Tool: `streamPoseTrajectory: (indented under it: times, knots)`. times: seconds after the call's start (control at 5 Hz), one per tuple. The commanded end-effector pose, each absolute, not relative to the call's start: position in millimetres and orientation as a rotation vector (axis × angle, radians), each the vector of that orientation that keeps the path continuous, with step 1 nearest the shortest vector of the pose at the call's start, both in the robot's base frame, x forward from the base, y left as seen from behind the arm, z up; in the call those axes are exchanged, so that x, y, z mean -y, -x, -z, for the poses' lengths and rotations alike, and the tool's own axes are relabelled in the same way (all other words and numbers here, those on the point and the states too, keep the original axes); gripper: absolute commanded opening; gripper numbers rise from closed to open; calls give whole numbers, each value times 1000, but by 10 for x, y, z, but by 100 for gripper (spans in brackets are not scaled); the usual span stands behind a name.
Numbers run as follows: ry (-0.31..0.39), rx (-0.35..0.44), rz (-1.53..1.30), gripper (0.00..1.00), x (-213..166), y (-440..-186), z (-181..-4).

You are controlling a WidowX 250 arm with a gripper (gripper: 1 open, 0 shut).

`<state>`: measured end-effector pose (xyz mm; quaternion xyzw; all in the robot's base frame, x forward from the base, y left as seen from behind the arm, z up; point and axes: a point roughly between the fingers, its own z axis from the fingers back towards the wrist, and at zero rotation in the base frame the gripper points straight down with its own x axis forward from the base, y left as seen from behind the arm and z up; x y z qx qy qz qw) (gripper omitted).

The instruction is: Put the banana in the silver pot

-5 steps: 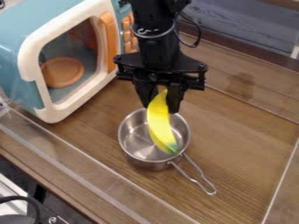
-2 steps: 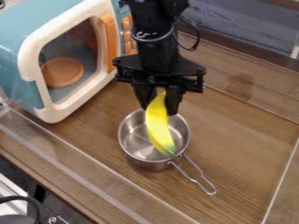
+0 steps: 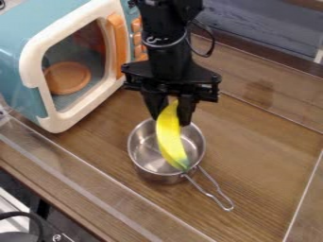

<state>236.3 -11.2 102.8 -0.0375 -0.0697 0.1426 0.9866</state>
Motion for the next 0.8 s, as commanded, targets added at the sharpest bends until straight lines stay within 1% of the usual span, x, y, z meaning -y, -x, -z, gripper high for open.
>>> streamPoseTrajectory:
  times: [0.0, 0.6]
  knots:
    - [74, 180, -275, 0, 122, -2380, -1113]
    - [64, 179, -266, 0, 129, -2369, -1103]
